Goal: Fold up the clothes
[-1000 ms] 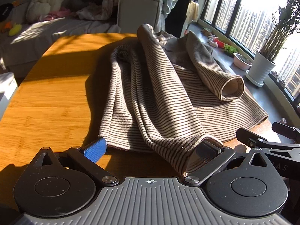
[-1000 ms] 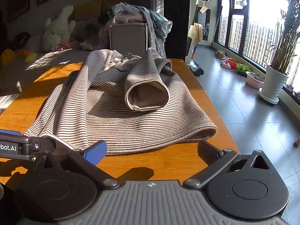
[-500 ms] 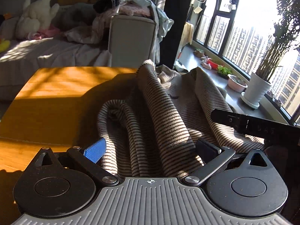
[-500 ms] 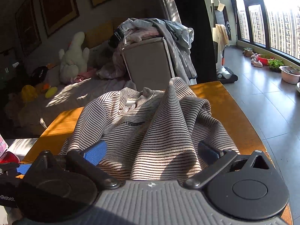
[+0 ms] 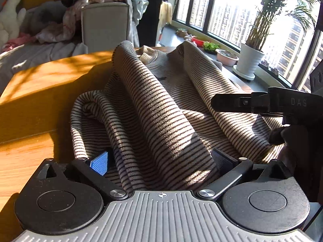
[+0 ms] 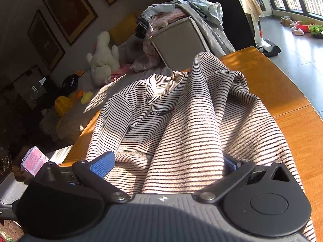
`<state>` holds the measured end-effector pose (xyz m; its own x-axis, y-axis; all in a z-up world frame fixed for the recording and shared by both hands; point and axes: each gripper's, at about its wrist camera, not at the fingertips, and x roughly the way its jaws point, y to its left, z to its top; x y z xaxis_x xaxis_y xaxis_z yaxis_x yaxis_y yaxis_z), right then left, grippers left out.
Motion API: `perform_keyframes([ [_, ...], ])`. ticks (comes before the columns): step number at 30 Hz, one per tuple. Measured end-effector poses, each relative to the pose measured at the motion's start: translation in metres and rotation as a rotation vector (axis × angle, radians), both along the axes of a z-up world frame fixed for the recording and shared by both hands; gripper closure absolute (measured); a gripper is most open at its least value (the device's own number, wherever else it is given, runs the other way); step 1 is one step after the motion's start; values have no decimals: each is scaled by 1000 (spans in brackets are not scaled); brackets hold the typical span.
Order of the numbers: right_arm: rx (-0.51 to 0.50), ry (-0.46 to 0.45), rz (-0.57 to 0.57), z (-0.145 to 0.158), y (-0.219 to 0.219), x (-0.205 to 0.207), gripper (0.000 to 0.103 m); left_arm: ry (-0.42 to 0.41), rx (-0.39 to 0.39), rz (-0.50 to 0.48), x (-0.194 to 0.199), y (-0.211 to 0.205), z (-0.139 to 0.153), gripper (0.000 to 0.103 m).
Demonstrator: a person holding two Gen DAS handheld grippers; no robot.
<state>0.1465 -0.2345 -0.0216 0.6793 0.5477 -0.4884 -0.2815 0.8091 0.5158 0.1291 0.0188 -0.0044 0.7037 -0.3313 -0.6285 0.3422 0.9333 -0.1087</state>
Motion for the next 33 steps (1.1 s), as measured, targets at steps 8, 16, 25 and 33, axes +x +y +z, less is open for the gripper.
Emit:
perform_keyframes([
  [8, 61, -13, -29, -2, -6, -57, 0, -70, 75, -29, -29, -4, 13, 4],
  [16, 14, -20, -36, -2, 1, -57, 0, -36, 218, -62, -5, -21, 13, 83],
  [25, -40, -13, -18, 1, 8, -53, 0, -129, 278, 281, 78, 65, 26, 92],
  [33, -244, -133, -58, 47, 10, -50, 9, -45, 129, 301, 97, 106, 24, 87],
])
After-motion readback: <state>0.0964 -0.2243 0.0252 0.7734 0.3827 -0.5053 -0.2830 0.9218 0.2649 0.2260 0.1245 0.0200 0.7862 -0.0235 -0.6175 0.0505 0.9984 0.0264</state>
